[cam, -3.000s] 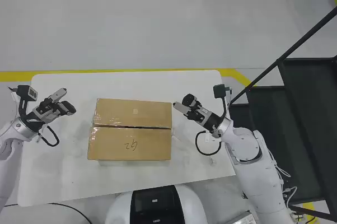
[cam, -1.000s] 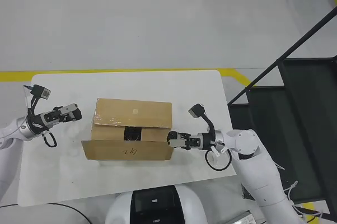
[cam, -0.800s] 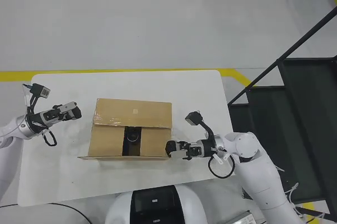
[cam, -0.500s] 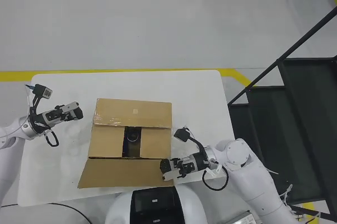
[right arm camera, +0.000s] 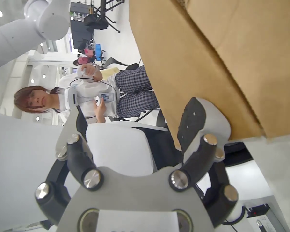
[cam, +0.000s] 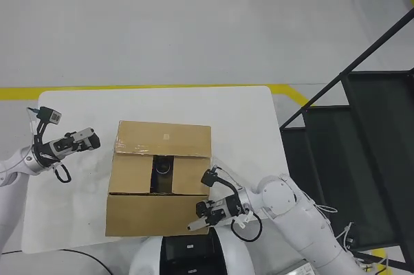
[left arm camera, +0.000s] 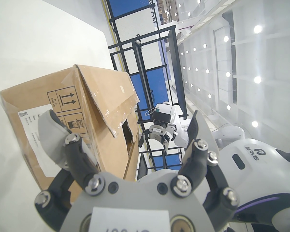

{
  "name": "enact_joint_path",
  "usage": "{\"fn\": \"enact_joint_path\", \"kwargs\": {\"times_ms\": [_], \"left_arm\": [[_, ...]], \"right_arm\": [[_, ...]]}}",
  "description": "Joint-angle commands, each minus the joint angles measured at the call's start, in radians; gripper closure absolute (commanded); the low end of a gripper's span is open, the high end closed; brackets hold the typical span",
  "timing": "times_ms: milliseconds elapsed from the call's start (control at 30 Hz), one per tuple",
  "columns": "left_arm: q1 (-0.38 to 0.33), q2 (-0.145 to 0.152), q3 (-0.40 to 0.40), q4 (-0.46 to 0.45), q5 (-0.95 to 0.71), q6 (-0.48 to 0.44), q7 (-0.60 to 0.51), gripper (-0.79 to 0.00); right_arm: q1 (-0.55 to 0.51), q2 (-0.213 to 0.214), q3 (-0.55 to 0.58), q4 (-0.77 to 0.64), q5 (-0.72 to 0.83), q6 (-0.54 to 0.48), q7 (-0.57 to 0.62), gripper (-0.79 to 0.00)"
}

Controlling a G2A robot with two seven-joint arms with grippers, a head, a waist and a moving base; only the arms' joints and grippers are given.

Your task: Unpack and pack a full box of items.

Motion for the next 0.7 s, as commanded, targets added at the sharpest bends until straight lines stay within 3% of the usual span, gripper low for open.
{"fn": "enact_joint_path", "kwargs": {"times_ms": [0,400,667], "left_arm": [[0.008,0.001,-0.007,-0.004,0.0,-0.003,0.003,-0.785],[0.05,0.007,-0.045,-0.044,-0.017,-0.007,-0.002,-0.785],[0.108,0.017,-0.084,-0.149,-0.091,0.029,-0.04,-0.785]], "right_arm": [[0.0,0.002,-0.007,-0.008,-0.039,0.008,-0.025,-0.785],[-0.012,0.025,0.038,-0.037,-0.161,0.042,-0.133,-0.785],[-0.059,0.044,0.083,-0.128,0.064,-0.036,-0.043,-0.785]]}}
